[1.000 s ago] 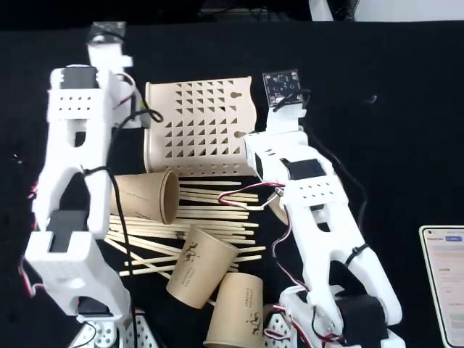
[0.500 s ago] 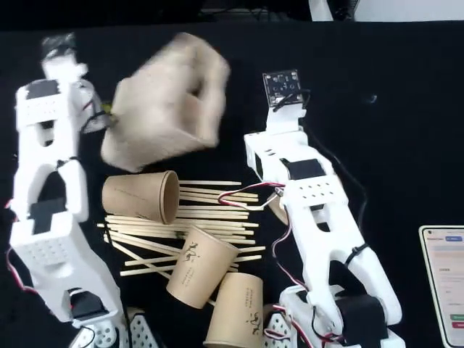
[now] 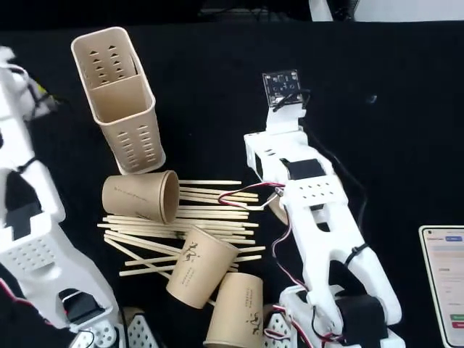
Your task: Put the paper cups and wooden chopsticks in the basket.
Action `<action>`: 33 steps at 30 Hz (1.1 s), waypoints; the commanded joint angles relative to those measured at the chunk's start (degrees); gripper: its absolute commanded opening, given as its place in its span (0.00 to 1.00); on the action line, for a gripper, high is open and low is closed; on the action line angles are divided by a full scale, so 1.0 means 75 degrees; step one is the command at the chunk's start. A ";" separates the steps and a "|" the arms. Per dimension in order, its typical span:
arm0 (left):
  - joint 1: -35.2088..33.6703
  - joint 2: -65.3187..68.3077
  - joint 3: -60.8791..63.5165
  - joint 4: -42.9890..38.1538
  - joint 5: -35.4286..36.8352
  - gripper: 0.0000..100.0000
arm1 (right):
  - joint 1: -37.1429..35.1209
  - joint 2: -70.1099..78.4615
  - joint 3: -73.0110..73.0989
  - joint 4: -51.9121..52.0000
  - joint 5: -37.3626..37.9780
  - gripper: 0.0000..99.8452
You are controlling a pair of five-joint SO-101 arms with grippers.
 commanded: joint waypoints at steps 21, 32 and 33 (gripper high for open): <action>0.2397 -0.4958 0.2737 0.1008 0.3798 0.31 | 0.0023 -0.0029 0.0053 -0.0164 0.0070 0.17; 0.2538 -0.4911 0.4730 -0.0481 0.4841 0.31 | 0.0023 -0.0029 0.0064 -0.0164 0.0070 0.17; 0.2538 -0.4900 0.4741 -0.0527 0.4900 0.31 | 0.0023 -0.0029 0.0064 -0.0164 0.0070 0.17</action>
